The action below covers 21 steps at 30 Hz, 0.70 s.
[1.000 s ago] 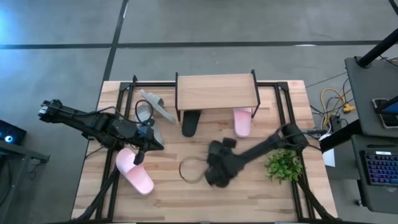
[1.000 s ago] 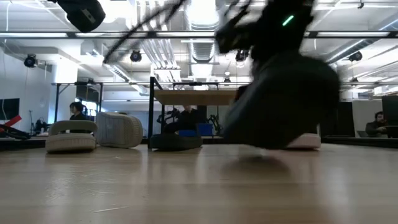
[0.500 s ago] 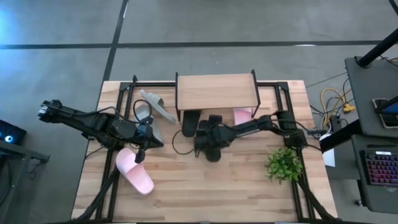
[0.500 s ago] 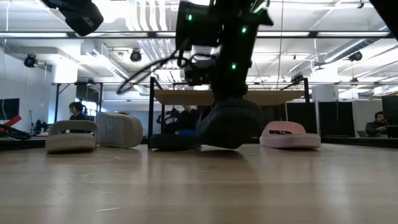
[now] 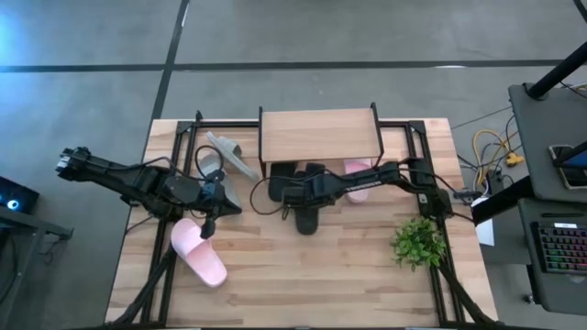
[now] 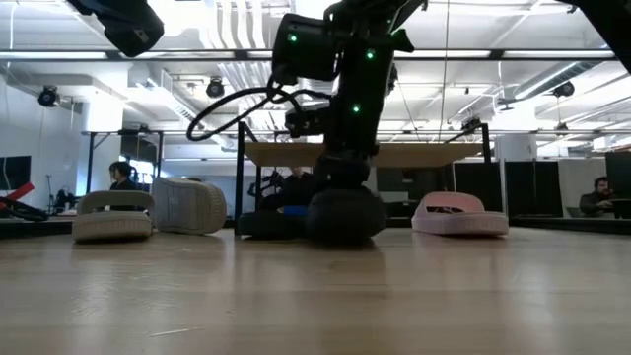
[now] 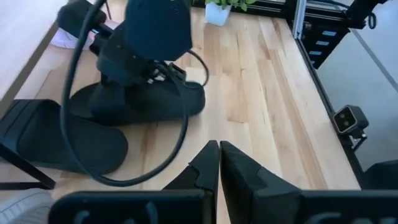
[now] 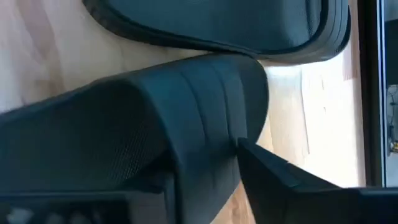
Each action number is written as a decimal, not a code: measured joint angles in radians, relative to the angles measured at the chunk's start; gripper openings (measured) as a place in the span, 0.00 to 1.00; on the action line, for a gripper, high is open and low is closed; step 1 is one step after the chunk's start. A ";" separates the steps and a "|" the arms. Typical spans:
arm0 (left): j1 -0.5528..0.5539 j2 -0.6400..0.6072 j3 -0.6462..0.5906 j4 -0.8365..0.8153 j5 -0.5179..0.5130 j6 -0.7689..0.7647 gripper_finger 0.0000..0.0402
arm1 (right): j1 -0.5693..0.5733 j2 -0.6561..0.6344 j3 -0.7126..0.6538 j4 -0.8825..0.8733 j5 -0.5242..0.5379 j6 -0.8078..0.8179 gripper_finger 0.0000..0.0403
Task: Pick and place slides into the shelf
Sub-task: Put the black slide under the shelf
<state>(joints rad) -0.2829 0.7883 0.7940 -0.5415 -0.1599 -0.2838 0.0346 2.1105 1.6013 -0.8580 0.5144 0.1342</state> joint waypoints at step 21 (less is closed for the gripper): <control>0.000 0.004 -0.003 0.000 -0.006 -0.051 0.00 | 0.172 -0.024 0.152 -0.188 -0.561 0.297 0.37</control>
<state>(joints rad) -0.2829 0.7921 0.7915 -0.5413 -0.1661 -0.3344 0.2067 2.0869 1.7533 -1.0461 -0.0464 0.4313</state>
